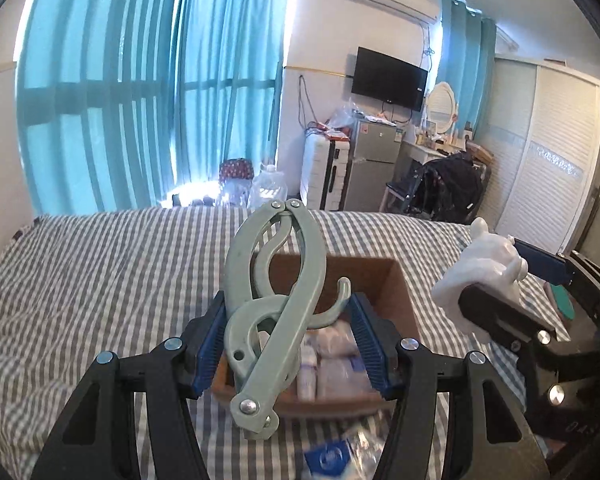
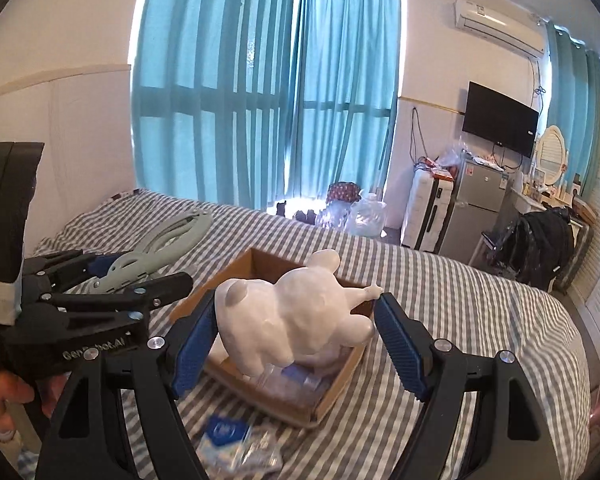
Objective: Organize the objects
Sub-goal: 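Carry the toy and hanger into the box and open both grippers, then withdraw both grippers from the box toward the last items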
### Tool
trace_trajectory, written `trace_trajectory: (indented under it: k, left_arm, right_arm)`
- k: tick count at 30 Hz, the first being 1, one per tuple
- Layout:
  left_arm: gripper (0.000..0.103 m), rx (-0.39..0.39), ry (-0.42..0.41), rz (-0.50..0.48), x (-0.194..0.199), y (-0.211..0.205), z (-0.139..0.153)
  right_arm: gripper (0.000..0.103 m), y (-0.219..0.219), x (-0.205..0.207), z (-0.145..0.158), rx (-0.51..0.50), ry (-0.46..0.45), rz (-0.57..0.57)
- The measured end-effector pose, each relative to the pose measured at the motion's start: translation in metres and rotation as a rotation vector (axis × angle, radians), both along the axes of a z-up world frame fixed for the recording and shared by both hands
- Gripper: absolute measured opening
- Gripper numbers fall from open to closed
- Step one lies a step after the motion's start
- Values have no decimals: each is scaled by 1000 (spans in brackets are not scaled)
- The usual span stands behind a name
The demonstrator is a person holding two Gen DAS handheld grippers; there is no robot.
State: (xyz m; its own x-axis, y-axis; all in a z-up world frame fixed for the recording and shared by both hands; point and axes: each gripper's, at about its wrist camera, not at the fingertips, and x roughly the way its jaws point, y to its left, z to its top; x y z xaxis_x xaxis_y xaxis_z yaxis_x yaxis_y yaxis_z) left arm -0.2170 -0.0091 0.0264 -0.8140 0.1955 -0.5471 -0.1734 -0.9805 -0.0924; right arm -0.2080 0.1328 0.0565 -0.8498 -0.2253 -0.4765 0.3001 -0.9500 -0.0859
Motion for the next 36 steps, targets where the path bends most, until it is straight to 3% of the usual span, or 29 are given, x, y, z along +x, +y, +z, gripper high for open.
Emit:
trace_trajectory:
  k: [8,11,19,24,28,30,35,36]
  left_arm:
    - [61,-19,-50,25,-57,2,-30]
    - [61,-79,-111,28,-74,10,-58]
    - [61,-96,-175,-4,-86,20,-109]
    - [61,-76,-205,0,-84,21,-126]
    - [63,-80,-219,-2,-78,24,-128]
    - [66,-78,-216,-3,-72,24,-122]
    - [93,-68,-151,12,-48,15,-85]
    - [95,-68,-133,16,-41,15,-75]
  right_arm:
    - [77,-7,-65,-13,13,-27,-16]
    - [77,-4,-88,-32,-7,-81,-48]
    - [77,4,-126,-87,3,-176,-78]
    - [78,12,-127,-103,-26,-196,-85]
    - [81,16,-120,-100,-55,-195,-78]
    - [92,18,-111,-91,-62,-175,-78]
    - [93,21,-84,-56,-66,-130,-85]
    - [93,23,-75,-45,-68,-118,-88]
